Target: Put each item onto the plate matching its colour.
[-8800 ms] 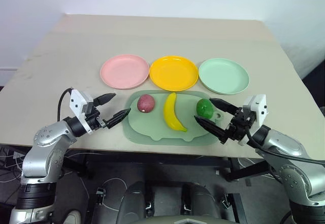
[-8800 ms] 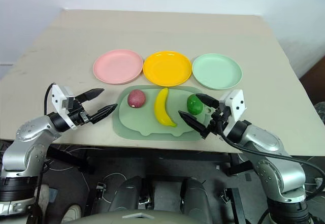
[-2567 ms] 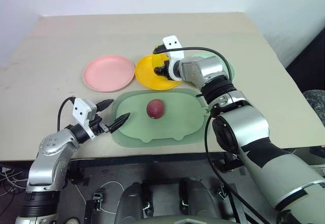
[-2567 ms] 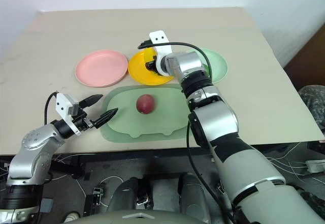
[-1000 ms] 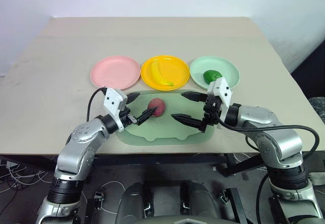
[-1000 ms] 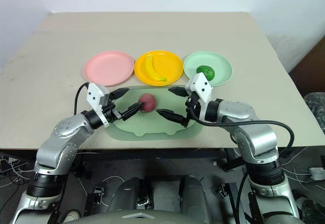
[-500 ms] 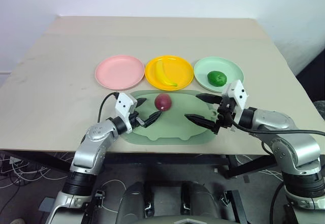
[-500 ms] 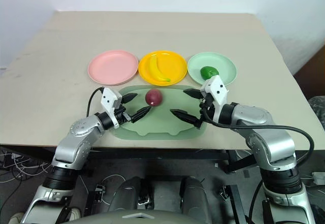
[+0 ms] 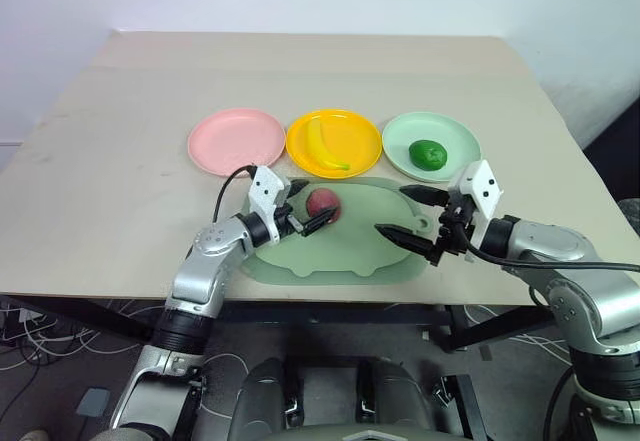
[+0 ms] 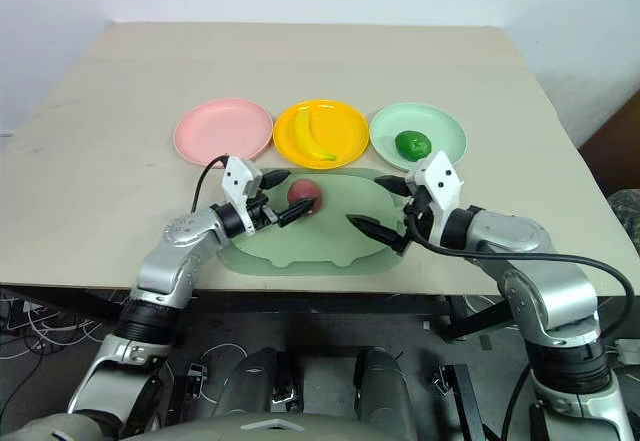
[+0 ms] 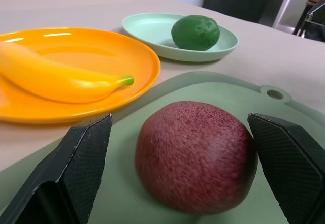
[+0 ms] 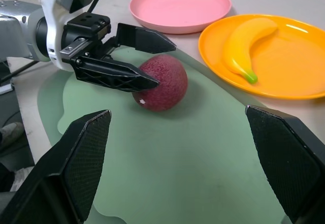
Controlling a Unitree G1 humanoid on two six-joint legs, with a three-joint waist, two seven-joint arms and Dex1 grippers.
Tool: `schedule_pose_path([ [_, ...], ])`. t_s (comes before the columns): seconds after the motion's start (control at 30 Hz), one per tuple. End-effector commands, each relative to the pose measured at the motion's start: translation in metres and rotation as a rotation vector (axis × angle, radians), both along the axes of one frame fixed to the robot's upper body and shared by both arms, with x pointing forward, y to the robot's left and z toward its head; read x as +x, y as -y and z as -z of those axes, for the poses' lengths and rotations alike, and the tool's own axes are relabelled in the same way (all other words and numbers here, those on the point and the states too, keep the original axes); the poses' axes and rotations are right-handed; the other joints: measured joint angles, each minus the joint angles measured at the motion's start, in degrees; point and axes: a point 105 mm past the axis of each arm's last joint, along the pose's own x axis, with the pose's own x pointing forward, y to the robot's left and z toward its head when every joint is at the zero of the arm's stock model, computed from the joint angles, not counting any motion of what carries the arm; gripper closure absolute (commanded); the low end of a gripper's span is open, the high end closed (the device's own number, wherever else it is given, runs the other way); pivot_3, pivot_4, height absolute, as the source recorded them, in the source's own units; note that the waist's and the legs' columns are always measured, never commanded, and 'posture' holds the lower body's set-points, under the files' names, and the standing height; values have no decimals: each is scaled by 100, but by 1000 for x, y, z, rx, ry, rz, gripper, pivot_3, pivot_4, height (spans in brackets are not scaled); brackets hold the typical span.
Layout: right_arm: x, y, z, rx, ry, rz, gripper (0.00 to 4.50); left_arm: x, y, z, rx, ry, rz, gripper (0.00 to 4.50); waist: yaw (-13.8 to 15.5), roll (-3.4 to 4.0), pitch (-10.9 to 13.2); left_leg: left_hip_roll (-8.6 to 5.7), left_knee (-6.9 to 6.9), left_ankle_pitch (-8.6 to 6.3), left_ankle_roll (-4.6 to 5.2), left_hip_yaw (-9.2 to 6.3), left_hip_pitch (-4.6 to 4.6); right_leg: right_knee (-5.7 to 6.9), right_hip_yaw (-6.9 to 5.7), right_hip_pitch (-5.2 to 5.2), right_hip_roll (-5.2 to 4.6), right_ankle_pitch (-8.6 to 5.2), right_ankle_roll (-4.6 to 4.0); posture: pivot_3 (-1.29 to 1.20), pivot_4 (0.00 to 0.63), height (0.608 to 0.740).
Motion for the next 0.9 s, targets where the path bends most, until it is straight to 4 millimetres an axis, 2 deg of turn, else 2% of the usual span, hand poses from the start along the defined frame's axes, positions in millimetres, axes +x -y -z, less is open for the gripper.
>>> schedule_pose_path([
  [0.03,0,6,-13,-15,63,27,9,3,6,-6,10,38,12,0,-3,0,0,0,0,0,0,0,0,0,0,0,0,0,0,0,150,695],
  [0.17,0,8,-13,-16,67,43,9,2,10,-5,-7,21,37,0,-4,0,0,0,0,0,0,0,0,0,0,-1,0,0,1,0,150,695],
  [0.27,2,9,-13,-17,69,62,0,3,10,-5,-10,-2,51,961,1,-1,0,1,0,0,1,-1,-1,0,0,-1,0,0,1,0,150,695],
  [0.33,3,10,-13,-19,67,75,0,3,10,-4,-13,-20,59,1248,0,-1,0,1,1,0,1,-2,0,0,0,0,-1,0,0,0,150,695],
  [0.5,6,13,-10,-31,62,99,0,3,1,-2,13,-13,33,1255,-6,-1,0,1,1,0,1,-2,0,0,0,0,0,0,1,0,150,695],
  [0.6,6,13,-10,-27,60,103,0,4,-7,-17,-31,42,-4,1261,-8,-1,1,2,1,0,1,-2,0,0,0,0,0,0,1,0,150,695],
  [0.7,5,9,-6,-24,52,94,0,8,-20,-34,-88,83,-60,1261,-8,-2,1,2,1,0,1,-3,-1,0,0,-1,0,1,1,0,150,695],
  [0.9,8,0,-2,-11,49,70,0,16,-60,-41,-120,99,-234,1261,-11,-2,1,2,0,0,1,-2,0,0,0,0,2,1,2,0,150,695],
])
